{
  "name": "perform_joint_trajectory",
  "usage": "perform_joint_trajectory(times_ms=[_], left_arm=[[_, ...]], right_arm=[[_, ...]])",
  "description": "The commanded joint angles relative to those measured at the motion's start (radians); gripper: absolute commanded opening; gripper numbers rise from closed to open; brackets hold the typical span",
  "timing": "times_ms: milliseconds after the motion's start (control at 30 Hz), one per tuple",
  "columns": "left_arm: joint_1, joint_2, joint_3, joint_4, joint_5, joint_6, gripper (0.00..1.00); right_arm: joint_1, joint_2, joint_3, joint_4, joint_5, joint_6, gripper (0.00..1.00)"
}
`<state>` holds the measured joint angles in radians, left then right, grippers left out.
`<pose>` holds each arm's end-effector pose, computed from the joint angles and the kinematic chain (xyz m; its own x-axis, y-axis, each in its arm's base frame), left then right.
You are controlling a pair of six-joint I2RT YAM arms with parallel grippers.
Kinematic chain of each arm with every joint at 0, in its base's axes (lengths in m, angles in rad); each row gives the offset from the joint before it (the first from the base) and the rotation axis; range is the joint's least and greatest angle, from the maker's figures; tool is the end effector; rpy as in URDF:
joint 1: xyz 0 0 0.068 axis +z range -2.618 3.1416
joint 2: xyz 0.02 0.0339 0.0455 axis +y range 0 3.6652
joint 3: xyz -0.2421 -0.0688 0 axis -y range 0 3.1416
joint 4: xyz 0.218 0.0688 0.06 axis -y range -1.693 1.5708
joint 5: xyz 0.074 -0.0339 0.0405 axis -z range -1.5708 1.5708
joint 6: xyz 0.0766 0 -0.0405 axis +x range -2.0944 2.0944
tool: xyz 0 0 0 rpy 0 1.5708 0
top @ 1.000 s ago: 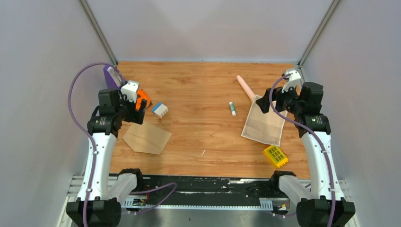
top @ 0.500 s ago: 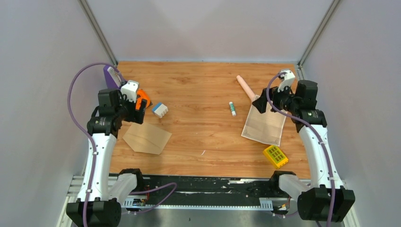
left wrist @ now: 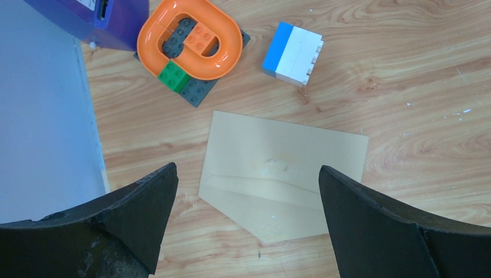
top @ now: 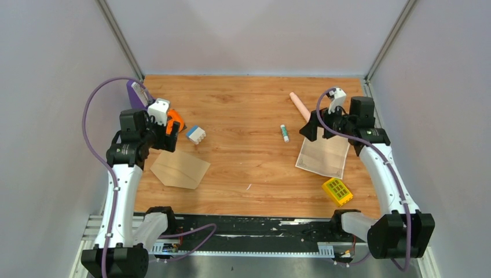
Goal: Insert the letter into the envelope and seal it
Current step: Pick up the letter from the center of the board.
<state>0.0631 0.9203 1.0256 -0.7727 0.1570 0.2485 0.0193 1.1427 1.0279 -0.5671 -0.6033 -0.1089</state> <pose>0.2018 0.0007 0.2961 -0.5839 0.2065 -0.7851 0.2104 0.9726 0.0994 0.2485 0.0483 0.2820 -0.5768 -0.1007 -0.8106 -0.5221 0.8087 0.2711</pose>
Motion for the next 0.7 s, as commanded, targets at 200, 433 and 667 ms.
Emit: perform_joint_trajectory(times_ms=[200,433,667], left_arm=[[0.009,-0.026,-0.006,0.024,0.021,-0.002,1.0],[0.009,-0.025,-0.008,0.023,0.022,0.001,1.0],[0.009,-0.015,-0.013,0.029,0.016,0.008,1.0]], right_arm=[[0.041,0.004,0.047,-0.041,0.029,-0.055,0.98],[0.042,-0.026,0.079,-0.126,0.086,-0.101,0.99],[0.041,-0.06,0.048,-0.136,0.117,-0.129,0.99]])
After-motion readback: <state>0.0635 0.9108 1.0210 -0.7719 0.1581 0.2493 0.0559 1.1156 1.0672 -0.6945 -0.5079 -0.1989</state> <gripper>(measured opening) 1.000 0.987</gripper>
